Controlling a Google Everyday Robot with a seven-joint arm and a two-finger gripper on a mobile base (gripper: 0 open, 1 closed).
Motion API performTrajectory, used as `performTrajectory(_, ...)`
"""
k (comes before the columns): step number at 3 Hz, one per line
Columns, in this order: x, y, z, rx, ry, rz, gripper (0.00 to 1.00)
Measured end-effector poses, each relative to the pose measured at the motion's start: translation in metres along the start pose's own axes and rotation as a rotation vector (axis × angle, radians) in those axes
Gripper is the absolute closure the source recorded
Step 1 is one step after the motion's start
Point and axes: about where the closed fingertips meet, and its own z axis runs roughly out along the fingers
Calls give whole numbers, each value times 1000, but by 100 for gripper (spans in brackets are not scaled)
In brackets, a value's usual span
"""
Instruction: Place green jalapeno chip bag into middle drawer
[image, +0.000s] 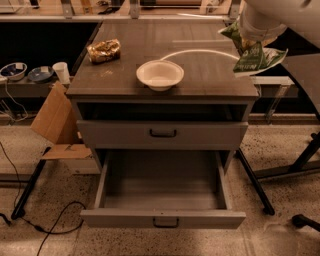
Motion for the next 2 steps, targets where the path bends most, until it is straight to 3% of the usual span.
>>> performTrajectory(1,32,-6,-32,-104,72,-48,100)
performTrajectory(2,55,-1,-46,-228,112,-110,100)
